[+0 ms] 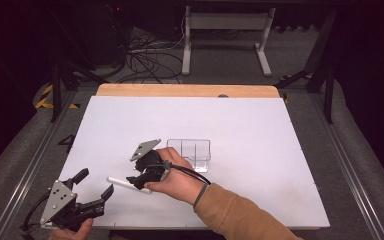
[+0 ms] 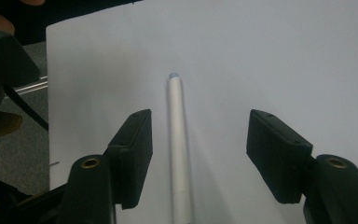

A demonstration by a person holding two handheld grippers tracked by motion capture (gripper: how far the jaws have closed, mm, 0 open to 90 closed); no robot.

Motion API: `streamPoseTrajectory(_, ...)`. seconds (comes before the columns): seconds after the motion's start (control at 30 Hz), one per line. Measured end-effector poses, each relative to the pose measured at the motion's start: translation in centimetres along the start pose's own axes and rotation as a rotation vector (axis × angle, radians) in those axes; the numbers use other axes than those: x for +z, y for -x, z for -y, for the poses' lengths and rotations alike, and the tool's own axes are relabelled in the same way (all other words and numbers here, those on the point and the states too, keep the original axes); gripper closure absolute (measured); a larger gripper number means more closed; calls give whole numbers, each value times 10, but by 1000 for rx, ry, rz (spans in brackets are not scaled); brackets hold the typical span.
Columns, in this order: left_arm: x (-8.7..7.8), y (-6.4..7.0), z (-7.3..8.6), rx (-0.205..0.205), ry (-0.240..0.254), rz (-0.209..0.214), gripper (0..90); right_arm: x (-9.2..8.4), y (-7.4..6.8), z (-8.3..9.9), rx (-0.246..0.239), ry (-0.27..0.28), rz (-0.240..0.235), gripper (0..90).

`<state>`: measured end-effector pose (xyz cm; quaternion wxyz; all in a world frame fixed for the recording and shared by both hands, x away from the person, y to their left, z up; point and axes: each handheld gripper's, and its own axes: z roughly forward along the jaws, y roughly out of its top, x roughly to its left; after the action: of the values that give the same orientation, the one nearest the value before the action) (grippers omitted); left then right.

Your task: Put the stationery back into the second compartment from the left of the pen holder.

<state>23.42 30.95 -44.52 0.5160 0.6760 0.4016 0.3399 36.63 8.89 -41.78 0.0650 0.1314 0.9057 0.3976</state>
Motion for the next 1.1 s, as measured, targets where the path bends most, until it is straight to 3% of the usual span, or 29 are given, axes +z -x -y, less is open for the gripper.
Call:
streamPoseTrajectory(0.23,-1,-5,1,-32,12,-19,105,17,-5,2,-15,-25,-7,399)
streamPoseTrajectory(0.57,-2,-7,1,-34,11,-35,105,38,-10,3,-31,-62,0,400)
streamPoseTrajectory(1.1,-2,-12,2,-48,6,-66,105,61,-17,4,-54,-106,9,525)
